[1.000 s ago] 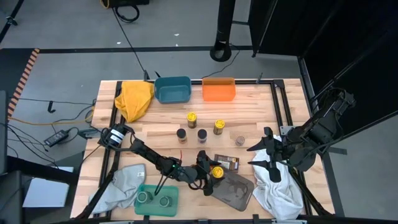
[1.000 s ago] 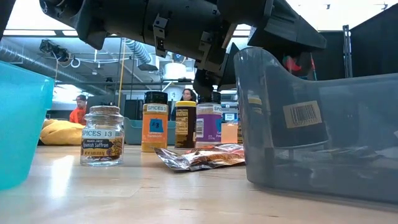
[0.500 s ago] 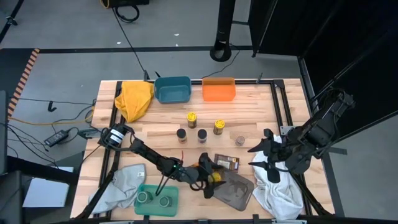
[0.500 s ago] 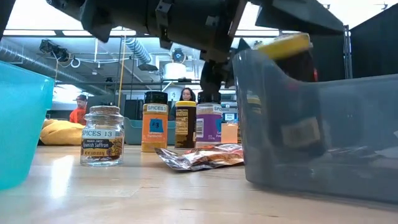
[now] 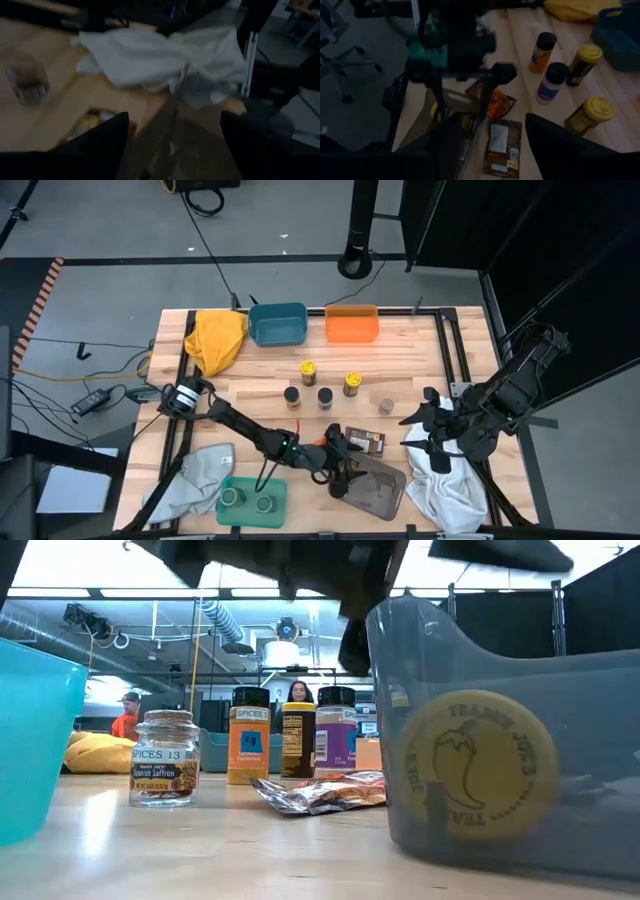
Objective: Sort spices by type
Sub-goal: Put the bottom right yellow seasoning bottle into the black bin
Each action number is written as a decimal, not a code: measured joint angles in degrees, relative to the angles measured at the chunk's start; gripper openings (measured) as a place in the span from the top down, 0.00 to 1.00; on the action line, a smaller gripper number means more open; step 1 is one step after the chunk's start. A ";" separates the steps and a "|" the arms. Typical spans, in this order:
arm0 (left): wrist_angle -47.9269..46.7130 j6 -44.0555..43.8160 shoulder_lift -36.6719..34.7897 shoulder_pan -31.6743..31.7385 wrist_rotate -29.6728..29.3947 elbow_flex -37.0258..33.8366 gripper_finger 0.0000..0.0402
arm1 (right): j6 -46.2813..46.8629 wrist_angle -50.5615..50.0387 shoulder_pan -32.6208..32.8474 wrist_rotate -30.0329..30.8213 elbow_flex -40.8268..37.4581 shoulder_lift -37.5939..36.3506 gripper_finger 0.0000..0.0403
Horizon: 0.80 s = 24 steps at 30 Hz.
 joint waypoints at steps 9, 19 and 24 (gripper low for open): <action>-2.54 13.93 -13.37 2.28 -1.89 0.20 0.20 | -9.86 6.68 -0.10 -3.28 0.02 1.07 0.44; -11.20 19.14 -34.33 1.72 -6.55 0.23 0.20 | -31.53 17.35 -9.18 -17.60 0.02 14.65 0.45; -17.13 19.18 -40.56 1.07 -9.06 0.22 0.20 | -42.22 17.96 -11.94 -26.65 0.02 21.90 0.46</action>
